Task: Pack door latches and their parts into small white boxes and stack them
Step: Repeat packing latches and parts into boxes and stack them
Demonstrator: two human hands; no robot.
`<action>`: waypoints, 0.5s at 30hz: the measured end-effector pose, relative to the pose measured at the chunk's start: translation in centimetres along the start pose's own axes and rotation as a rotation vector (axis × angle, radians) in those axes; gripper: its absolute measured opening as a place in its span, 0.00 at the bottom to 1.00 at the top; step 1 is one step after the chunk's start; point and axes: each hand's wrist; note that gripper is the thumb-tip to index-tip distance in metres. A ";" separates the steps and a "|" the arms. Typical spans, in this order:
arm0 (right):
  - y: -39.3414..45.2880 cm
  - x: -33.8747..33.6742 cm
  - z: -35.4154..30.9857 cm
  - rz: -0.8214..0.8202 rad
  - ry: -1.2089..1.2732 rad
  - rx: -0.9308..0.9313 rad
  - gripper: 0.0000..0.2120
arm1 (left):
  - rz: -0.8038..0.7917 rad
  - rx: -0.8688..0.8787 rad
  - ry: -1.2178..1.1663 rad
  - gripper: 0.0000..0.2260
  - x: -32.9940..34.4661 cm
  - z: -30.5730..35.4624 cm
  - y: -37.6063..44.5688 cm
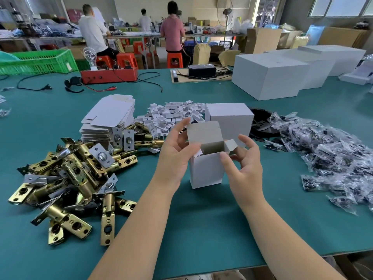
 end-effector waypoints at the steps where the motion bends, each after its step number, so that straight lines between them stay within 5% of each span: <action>1: 0.0 0.0 0.0 0.008 -0.006 0.012 0.19 | -0.012 0.013 0.007 0.26 0.1 0.1 0.0; 10: 0.0 0.1 -0.5 -0.042 -0.122 -0.181 0.11 | -0.023 0.102 0.106 0.21 0.7 0.1 -0.3; 15: 0.6 0.4 -0.6 -0.065 -0.074 -0.112 0.07 | -0.062 0.152 0.146 0.22 1.3 0.3 -0.6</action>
Point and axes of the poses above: each hand's wrist, its own y-axis towards the middle knuckle, its own x-axis out of the palm, z = x × y, and after that the axes turned 15 degrees about -y, right-handed
